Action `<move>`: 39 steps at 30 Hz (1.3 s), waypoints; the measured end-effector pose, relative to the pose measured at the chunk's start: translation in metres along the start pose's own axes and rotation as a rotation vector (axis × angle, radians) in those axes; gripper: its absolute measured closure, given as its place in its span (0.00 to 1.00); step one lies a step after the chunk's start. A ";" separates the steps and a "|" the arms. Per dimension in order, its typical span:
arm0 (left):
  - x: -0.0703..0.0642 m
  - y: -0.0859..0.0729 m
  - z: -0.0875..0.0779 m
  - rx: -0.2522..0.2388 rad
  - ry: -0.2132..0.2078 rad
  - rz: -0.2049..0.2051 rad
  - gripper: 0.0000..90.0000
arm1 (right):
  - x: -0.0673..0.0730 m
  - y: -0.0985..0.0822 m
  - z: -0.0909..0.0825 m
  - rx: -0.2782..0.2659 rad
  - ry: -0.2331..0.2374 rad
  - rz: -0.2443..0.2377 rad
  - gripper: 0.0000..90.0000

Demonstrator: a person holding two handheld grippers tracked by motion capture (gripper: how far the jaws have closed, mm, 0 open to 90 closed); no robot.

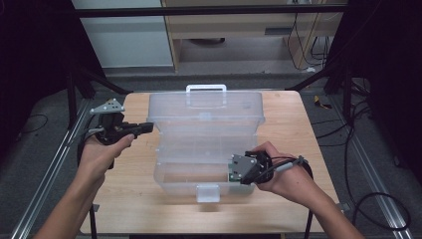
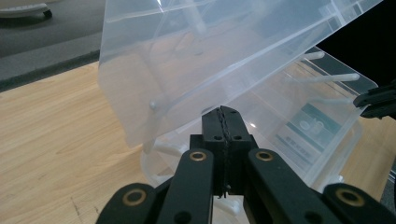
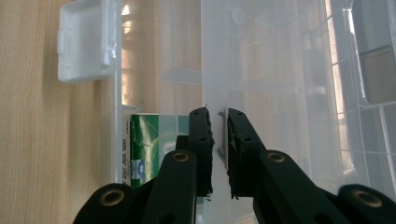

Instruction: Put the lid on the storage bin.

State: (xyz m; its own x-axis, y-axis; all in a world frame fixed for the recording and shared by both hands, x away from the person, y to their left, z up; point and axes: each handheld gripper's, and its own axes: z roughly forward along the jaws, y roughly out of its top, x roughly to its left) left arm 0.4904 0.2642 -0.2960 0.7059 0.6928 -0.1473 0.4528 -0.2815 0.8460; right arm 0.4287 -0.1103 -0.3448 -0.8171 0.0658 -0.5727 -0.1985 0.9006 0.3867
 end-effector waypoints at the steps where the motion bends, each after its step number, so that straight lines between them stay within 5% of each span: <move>1: 0.000 -0.002 -0.001 0.001 -0.002 0.001 1.00 | 0.001 0.000 0.000 0.000 0.000 0.000 0.91; 18: -0.004 -0.009 -0.001 0.006 -0.009 0.007 1.00 | 0.003 0.001 0.002 0.005 0.017 0.009 0.89; 39: -0.010 -0.023 -0.002 0.011 -0.024 0.019 1.00 | 0.010 0.001 -0.011 -0.057 0.023 0.113 0.79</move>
State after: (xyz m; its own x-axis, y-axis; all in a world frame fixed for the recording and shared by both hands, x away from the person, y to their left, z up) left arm 0.4712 0.2652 -0.3129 0.7271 0.6714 -0.1437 0.4454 -0.3019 0.8429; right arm 0.4143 -0.1134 -0.3420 -0.8479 0.1551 -0.5070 -0.1345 0.8621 0.4885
